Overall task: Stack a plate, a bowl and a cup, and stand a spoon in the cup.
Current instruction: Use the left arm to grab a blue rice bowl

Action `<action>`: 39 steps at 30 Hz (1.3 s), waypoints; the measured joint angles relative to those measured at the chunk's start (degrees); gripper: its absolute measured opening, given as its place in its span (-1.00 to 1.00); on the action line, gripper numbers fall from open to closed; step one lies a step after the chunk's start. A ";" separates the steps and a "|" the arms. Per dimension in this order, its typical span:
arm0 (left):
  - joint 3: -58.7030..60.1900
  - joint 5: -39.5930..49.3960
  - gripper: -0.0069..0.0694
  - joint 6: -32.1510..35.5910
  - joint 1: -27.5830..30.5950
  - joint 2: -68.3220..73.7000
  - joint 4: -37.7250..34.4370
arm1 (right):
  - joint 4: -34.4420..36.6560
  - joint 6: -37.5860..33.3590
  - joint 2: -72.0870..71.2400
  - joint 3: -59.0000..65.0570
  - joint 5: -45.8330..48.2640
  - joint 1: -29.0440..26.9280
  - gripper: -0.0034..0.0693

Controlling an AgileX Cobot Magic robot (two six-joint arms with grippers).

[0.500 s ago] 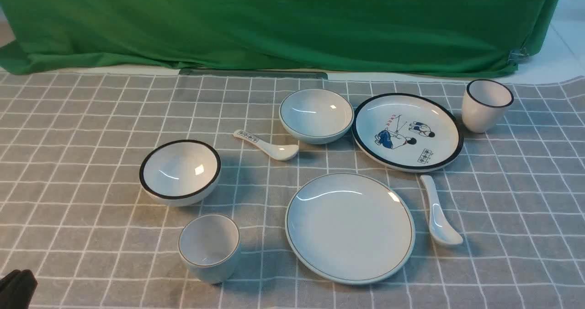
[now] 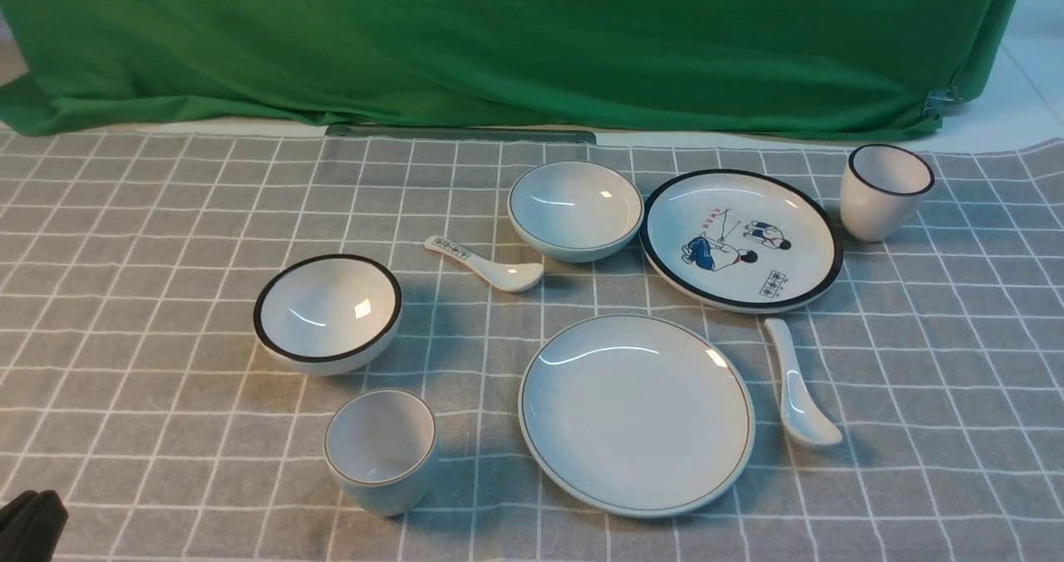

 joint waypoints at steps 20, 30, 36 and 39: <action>0.00 -29.45 -0.77 -8.13 0.00 0.00 -13.51 | 8.79 6.41 0.00 0.00 -8.36 0.00 -0.24; -1.12 -49.54 -0.77 -19.60 0.00 0.63 -14.29 | 17.56 18.52 0.00 0.00 -29.27 0.00 -0.25; -23.60 -23.34 -0.77 -22.04 0.00 12.90 -11.33 | 17.66 23.13 -0.05 -0.67 -29.81 0.24 -0.30; -34.86 -7.67 -0.77 -20.85 0.00 21.51 -9.91 | 17.72 22.92 0.47 -5.09 -19.06 1.58 -0.44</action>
